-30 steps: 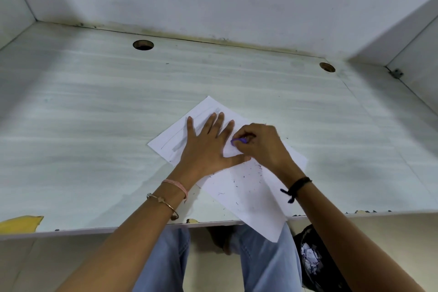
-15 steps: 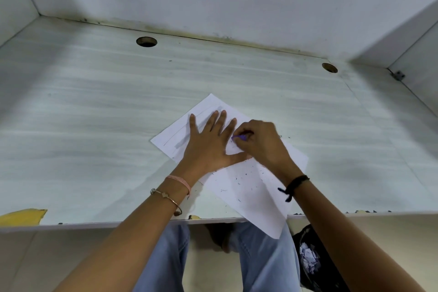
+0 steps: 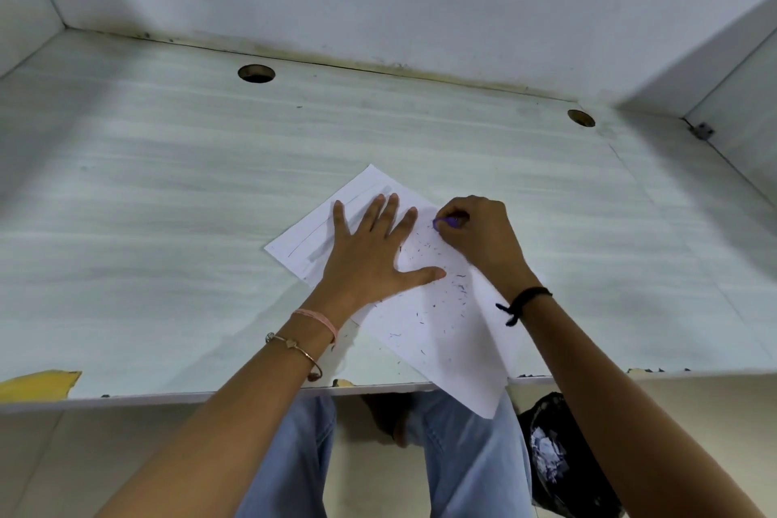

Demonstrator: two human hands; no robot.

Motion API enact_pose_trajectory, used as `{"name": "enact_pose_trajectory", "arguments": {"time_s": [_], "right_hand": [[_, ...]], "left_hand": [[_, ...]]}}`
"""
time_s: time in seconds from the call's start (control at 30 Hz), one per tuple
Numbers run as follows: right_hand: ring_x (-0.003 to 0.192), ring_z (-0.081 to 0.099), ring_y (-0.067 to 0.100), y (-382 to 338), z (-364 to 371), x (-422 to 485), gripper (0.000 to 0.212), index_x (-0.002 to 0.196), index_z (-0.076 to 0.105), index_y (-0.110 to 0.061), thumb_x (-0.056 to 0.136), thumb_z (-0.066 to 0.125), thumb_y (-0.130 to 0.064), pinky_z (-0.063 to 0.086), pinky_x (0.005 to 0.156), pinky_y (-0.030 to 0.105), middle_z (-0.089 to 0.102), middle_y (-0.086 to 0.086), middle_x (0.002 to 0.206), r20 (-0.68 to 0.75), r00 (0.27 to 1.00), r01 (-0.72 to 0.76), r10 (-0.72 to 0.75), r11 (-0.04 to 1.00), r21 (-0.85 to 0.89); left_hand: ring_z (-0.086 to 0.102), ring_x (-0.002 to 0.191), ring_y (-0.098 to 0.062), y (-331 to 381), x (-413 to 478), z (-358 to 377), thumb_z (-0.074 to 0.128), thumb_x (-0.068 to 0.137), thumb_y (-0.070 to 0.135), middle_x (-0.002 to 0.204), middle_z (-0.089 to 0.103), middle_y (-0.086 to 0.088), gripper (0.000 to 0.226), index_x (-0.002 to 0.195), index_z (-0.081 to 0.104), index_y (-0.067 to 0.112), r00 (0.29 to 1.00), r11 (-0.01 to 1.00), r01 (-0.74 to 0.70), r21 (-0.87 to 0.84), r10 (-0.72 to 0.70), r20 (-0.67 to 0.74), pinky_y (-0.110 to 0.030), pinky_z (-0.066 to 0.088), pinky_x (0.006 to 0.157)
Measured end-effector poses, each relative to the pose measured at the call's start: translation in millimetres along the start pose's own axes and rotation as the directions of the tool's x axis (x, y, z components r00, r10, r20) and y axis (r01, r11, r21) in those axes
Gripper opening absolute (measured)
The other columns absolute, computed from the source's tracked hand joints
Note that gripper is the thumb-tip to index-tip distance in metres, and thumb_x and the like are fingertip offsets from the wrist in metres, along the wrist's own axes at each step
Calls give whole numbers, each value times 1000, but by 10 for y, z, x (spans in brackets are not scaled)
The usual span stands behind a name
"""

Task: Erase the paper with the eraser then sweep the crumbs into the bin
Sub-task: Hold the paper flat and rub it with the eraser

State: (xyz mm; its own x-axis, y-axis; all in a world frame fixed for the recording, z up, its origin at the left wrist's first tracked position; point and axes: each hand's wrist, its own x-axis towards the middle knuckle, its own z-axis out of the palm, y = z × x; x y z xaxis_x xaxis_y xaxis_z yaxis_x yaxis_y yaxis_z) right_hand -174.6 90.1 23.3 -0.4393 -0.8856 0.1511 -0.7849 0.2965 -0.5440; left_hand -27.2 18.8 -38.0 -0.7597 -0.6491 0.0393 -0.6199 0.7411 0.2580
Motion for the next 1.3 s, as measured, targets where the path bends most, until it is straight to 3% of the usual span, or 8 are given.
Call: {"name": "enact_pose_trajectory", "arguments": {"time_s": [0.13,0.43,0.57,0.7,0.87,1.0,1.17,1.3], "right_hand": [[68,57,12,-121,84,-184,9,85,75,-10,78,69,-6,39,61,10,67,3,78,159,978,139,-138,990,2],[62,53,5,-96,82,-179,9,83,75,-12,77,70,-6,40,59,12,63,-4,71,163,978,128,-132,991,30],[66,58,13,26,39,1,6,81,74,-11,80,69,-8,39,59,9,69,3,77,-14,999,39,-39,999,2],[67,57,12,-102,87,-206,7,84,74,-12,79,70,-9,43,63,17,65,1,76,180,969,170,-170,985,18],[64,52,9,74,-16,4,8,83,74,-11,80,68,-7,40,64,21,64,0,78,-16,999,28,-29,999,-23],[71,57,14,-108,99,-234,14,85,74,-12,75,69,-3,43,66,20,65,2,80,156,961,236,-228,971,-38],[75,66,19,132,-88,-34,7,80,75,-12,78,69,-8,52,71,28,72,2,79,-17,1000,15,-15,1000,21],[71,60,13,-76,51,-204,9,81,75,-10,77,69,-4,45,67,17,69,1,77,120,979,164,-165,986,20]], "left_hand": [[-12,150,-15,-15,8,25,0,63,93,164,-10,0,111,156,-2,32,1000,999,-11,40,11,-14,-68,-11,111],[-12,150,-15,-6,-4,13,0,63,94,164,-10,0,112,156,-1,32,1000,999,-9,37,9,-17,-68,-9,111],[-16,149,-14,1,-3,-13,14,71,91,163,-14,2,103,155,-5,34,1000,1000,5,-1,-5,24,-67,-14,111],[-13,150,-14,-7,1,9,6,68,92,164,-11,0,107,156,-2,32,1000,999,-12,44,12,-11,-68,-10,111],[-15,149,-14,2,-2,-8,14,73,91,163,-14,2,102,155,-4,34,1000,1000,5,-2,-5,10,-66,-14,111],[-13,150,-14,-13,4,13,0,63,94,164,-12,1,111,156,-3,32,1000,998,-13,56,13,0,-68,-10,111],[-15,149,-14,2,-8,-13,17,73,90,164,-13,2,102,156,-3,34,1000,1000,-3,-2,3,7,-66,-15,111],[-14,150,-14,-8,11,21,8,67,95,164,-12,2,108,156,-3,34,1000,1000,-3,30,3,0,-68,-12,111]]}}
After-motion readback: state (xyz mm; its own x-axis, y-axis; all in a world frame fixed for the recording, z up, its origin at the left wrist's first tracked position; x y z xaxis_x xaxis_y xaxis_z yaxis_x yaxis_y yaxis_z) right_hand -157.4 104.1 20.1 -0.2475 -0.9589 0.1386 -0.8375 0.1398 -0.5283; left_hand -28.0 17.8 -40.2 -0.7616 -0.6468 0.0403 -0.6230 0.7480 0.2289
